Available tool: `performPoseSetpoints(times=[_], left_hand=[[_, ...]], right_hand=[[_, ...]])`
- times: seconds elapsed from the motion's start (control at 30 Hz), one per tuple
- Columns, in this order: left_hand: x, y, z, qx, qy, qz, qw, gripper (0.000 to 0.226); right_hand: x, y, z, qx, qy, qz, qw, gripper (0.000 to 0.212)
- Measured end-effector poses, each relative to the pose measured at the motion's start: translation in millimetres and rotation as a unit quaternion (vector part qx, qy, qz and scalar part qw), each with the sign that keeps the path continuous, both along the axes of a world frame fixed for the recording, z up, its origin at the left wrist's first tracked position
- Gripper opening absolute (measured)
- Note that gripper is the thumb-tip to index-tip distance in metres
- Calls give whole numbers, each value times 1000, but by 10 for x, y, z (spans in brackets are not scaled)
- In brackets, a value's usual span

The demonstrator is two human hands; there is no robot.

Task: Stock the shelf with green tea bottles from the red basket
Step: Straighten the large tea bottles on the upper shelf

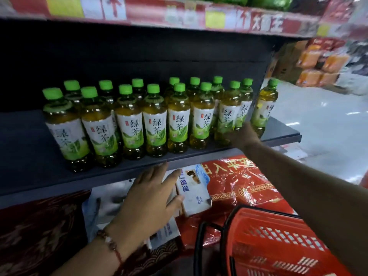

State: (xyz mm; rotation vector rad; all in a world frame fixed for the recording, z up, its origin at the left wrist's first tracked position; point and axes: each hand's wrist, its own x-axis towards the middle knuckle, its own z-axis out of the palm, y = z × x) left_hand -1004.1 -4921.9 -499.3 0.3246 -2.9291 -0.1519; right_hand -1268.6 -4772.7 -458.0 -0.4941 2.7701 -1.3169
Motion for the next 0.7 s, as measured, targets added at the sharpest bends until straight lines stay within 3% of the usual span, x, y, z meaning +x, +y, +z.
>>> performPoseSetpoints(times=[0.13, 0.33, 0.5, 0.7], left_hand=[[207, 60, 513, -58, -10, 7, 998, 67], [757, 192, 1434, -150, 35, 15, 988, 68], [1272, 189, 2073, -211, 20, 57, 976, 72], [1910, 22, 2787, -257, 23, 114, 959, 74]], right_hand=[[868, 415, 491, 94, 45, 86, 991, 66], [2127, 912, 1258, 232, 187, 184, 936, 83], [2679, 830, 1778, 281, 286, 215, 891, 85], [3082, 523, 2405, 270, 309, 244, 879, 74]])
